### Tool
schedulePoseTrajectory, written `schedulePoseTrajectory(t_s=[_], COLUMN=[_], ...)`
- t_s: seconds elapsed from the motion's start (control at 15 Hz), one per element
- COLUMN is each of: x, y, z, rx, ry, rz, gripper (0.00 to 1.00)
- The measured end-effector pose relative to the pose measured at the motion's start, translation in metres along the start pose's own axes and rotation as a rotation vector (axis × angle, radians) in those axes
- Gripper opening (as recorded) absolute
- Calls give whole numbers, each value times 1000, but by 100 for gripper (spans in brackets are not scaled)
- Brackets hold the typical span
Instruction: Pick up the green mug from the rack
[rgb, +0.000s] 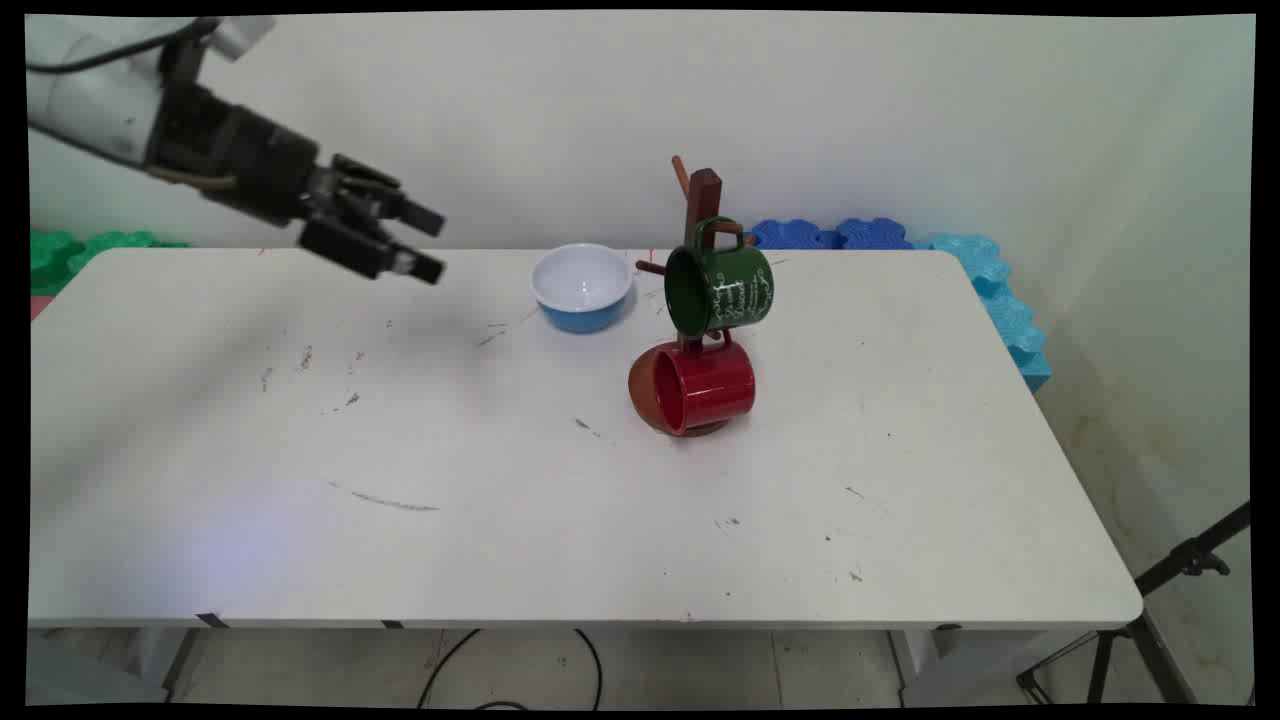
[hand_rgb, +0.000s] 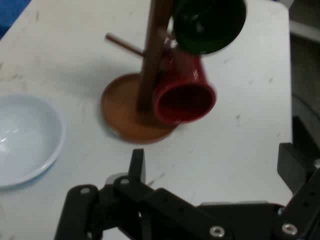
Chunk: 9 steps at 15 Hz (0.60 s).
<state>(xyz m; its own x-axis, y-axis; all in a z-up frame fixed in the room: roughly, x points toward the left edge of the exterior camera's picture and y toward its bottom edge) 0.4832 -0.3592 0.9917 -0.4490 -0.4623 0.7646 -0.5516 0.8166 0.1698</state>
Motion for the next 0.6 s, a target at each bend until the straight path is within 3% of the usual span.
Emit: schedulePoseTrajectory(t_s=[0.27,0.6], x=[39,61], y=[42,83], z=[38,93], rx=[-7,0], ry=[29,58], rz=[-83,-166], gripper=[100,100])
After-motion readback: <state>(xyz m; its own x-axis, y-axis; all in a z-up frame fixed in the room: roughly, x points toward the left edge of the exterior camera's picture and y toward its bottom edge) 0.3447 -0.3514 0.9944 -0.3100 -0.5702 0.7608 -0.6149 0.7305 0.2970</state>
